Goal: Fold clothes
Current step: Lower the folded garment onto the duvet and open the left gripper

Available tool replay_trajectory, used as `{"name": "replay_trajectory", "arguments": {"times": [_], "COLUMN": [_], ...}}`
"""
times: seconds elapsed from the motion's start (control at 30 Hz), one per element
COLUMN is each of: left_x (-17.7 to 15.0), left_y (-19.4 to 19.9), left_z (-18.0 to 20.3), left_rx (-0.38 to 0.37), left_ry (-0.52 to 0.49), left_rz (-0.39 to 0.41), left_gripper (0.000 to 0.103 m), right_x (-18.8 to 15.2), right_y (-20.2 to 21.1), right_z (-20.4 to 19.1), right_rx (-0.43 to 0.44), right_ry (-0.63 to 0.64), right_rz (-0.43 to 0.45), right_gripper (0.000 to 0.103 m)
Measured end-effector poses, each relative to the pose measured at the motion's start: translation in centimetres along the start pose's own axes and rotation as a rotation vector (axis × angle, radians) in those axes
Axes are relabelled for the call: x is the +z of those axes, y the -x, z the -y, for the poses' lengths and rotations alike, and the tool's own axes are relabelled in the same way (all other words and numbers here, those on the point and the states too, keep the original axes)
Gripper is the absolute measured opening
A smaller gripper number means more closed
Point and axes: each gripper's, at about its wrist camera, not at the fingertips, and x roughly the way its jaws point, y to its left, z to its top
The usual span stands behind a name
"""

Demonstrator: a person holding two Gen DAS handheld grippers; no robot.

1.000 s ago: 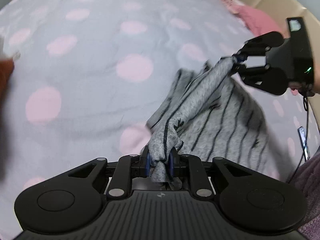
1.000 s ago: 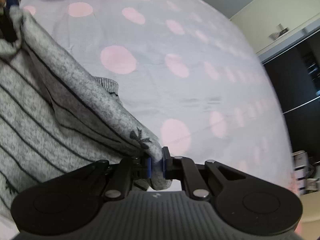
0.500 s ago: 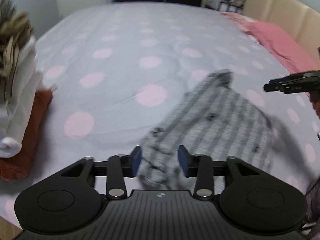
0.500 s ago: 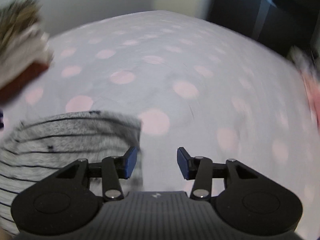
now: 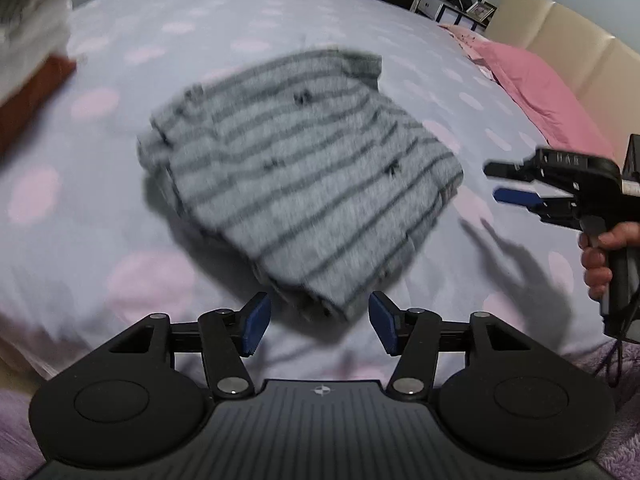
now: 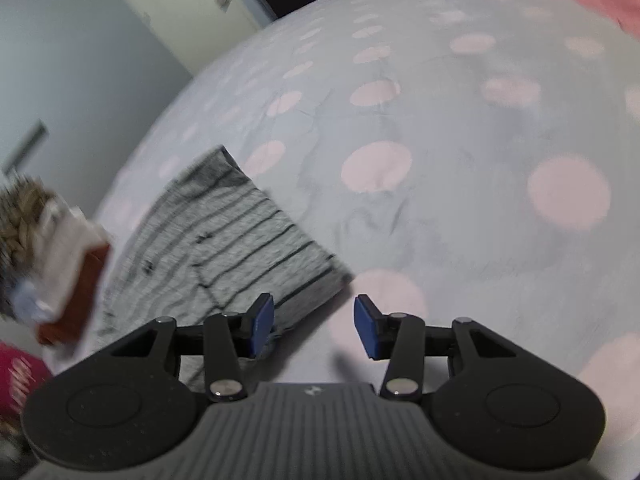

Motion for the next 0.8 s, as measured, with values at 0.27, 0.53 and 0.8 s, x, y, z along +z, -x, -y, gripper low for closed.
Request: {"name": "replay_trajectory", "arguments": {"times": [0.27, 0.53, 0.8], "left_x": [0.2, 0.9, 0.0], "left_y": [-2.1, -0.4, -0.8], "left_z": [-0.6, -0.1, -0.4], "left_rx": [-0.082, -0.048, 0.005], "left_ry": [0.077, 0.003, -0.026], "left_rz": [0.031, 0.084, -0.01], "left_gripper": [0.029, 0.006, 0.005], "right_x": [0.2, 0.5, 1.3], "right_y": [-2.1, -4.0, -2.7], "right_z": [1.8, 1.0, -2.8], "right_rx": [0.101, 0.109, -0.076], "right_ry": [-0.171, -0.172, 0.139], "right_rz": [-0.005, -0.012, 0.086], "right_gripper": [0.05, 0.008, 0.002]}}
